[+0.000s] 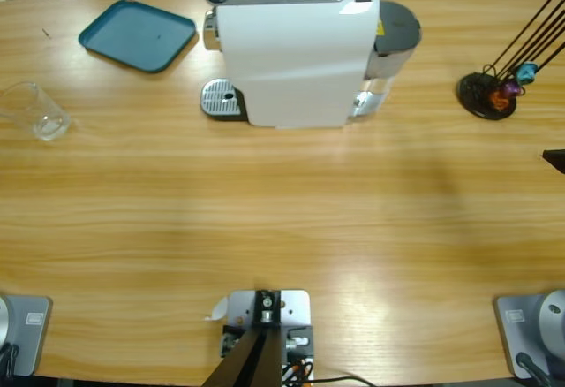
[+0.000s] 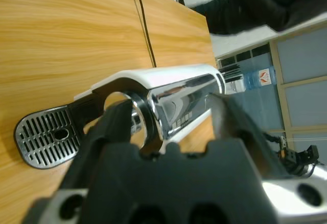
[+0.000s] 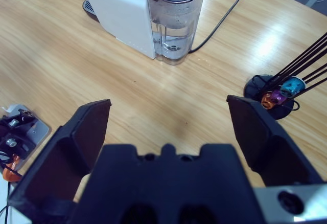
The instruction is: Pour coffee
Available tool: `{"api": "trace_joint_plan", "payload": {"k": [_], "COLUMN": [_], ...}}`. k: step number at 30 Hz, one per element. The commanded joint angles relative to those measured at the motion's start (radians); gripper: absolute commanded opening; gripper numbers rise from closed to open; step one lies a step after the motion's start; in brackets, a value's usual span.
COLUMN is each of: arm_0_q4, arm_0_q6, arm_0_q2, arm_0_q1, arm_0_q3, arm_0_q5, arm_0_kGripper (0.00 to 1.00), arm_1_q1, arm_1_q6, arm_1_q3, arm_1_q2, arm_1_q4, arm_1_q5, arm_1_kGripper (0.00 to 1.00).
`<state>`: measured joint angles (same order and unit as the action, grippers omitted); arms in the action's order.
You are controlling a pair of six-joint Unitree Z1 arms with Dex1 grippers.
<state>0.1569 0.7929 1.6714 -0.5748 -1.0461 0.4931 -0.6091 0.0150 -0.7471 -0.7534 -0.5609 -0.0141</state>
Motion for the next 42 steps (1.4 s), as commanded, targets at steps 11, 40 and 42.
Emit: {"api": "trace_joint_plan", "payload": {"k": [11,40,42], "arm_0_q4": [0.009,0.014,-0.078], "arm_0_q6": [0.031,-0.056,-0.254], "arm_0_q2": [0.025,-0.067,-0.098], "arm_0_q1": [-0.028,-0.123,-0.145], "arm_0_q3": [0.046,-0.233,-0.232], "arm_0_q5": [0.023,0.044,-0.020], "arm_0_kGripper": [0.000,0.000,0.000], "arm_1_q1": [-0.011,-0.011,-0.011], "arm_1_q6": [0.006,0.008,0.010], "arm_1_q3": [0.031,0.025,0.017], "arm_1_q2": [0.006,-0.022,-0.068], "arm_1_q4": [0.006,0.004,-0.005], "arm_1_q5": [0.002,-0.012,-0.037], "arm_1_kGripper": [1.000,1.000,1.000]}}
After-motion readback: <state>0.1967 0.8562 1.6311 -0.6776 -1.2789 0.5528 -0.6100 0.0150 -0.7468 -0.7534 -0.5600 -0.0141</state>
